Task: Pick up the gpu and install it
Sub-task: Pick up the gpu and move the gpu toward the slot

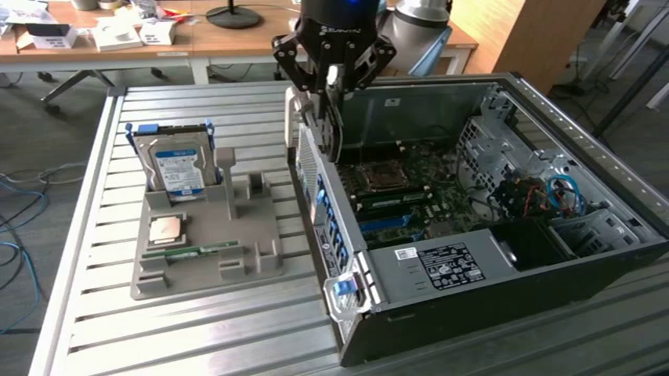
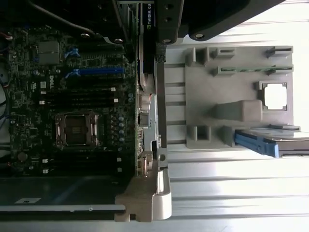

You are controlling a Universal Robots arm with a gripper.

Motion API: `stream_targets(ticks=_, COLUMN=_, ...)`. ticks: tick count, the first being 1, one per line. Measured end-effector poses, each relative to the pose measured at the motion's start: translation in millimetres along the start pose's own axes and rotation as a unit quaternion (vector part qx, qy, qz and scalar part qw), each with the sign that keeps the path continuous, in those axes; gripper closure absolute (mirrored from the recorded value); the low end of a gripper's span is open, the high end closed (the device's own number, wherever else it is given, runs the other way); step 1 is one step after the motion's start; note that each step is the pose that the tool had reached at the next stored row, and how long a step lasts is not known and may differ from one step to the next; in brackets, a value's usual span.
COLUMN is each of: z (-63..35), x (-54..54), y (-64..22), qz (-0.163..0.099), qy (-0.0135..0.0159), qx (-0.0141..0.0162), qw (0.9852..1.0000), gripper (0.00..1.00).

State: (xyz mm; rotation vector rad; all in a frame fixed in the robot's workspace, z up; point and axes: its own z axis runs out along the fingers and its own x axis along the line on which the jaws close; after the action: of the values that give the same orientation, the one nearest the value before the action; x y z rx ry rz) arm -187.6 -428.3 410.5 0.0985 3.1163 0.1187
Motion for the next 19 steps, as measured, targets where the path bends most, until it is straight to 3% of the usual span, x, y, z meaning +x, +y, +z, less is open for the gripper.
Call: stream_targets(ticks=19, z=1.7, x=-73.1, y=4.6, qz=0.0, qy=0.001, qx=-0.0027, qw=1.0, gripper=0.73)
